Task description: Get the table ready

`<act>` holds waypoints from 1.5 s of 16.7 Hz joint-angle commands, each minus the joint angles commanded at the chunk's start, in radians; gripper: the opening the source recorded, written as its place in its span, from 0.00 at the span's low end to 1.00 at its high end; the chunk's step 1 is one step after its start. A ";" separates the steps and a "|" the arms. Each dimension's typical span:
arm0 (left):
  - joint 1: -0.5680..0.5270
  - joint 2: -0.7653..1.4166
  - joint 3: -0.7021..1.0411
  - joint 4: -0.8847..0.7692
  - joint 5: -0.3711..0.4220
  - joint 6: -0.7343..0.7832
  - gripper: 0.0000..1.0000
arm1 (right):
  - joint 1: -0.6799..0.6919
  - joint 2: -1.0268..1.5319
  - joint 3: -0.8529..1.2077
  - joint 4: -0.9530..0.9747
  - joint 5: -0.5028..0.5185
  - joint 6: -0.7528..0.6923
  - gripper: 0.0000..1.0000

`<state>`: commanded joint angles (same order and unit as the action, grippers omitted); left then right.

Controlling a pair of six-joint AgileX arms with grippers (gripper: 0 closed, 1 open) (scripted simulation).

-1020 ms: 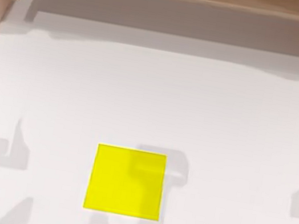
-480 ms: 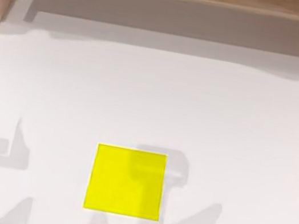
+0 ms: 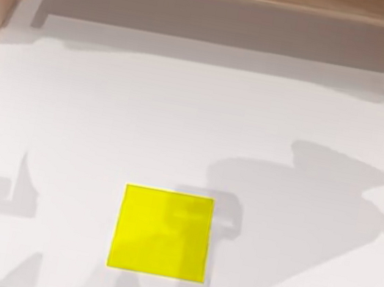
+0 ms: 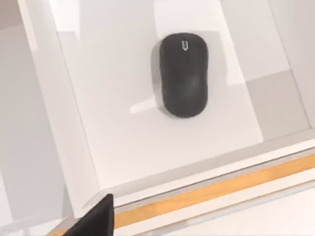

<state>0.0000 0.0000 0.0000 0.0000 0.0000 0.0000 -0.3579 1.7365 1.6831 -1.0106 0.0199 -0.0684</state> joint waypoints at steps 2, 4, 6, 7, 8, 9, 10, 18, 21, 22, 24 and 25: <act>0.000 0.000 0.000 0.000 0.000 0.000 1.00 | -0.011 0.223 0.200 -0.099 -0.002 -0.015 1.00; 0.000 0.000 0.000 0.000 0.000 0.000 1.00 | -0.014 0.421 0.377 -0.181 -0.004 -0.030 1.00; 0.000 0.000 0.000 0.000 0.000 0.000 1.00 | -0.014 0.587 0.526 -0.247 -0.008 -0.043 1.00; 0.000 0.000 0.000 0.000 0.000 0.000 1.00 | -0.013 0.654 0.588 -0.273 -0.010 -0.048 1.00; 0.000 0.000 0.000 0.000 0.000 0.000 1.00 | -0.012 0.712 0.642 -0.295 -0.013 -0.052 1.00; 0.000 0.000 0.000 0.000 0.000 0.000 1.00 | -0.011 0.760 0.687 -0.312 -0.015 -0.055 1.00; 0.000 0.000 0.000 0.000 0.000 0.000 1.00 | -0.010 0.798 0.724 -0.325 -0.018 -0.057 1.00; 0.000 0.000 0.000 0.000 0.000 0.000 1.00 | -0.009 0.854 0.782 -0.338 -0.023 -0.058 1.00; 0.000 0.000 0.000 0.000 0.000 0.000 1.00 | -0.012 0.839 0.784 -0.362 -0.021 -0.066 1.00; 0.000 0.000 0.000 0.000 0.000 0.000 1.00 | -0.016 0.824 0.785 -0.380 -0.020 -0.071 1.00; 0.000 0.000 0.000 0.000 0.000 0.000 1.00 | -0.028 0.785 0.785 -0.414 -0.022 -0.083 1.00; 0.000 0.000 0.000 0.000 0.000 0.000 1.00 | -0.034 0.763 0.782 -0.430 -0.025 -0.090 1.00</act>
<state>0.0000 0.0000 0.0000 0.0000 0.0000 0.0000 -0.3922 2.4995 2.4655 -1.4401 -0.0053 -0.1580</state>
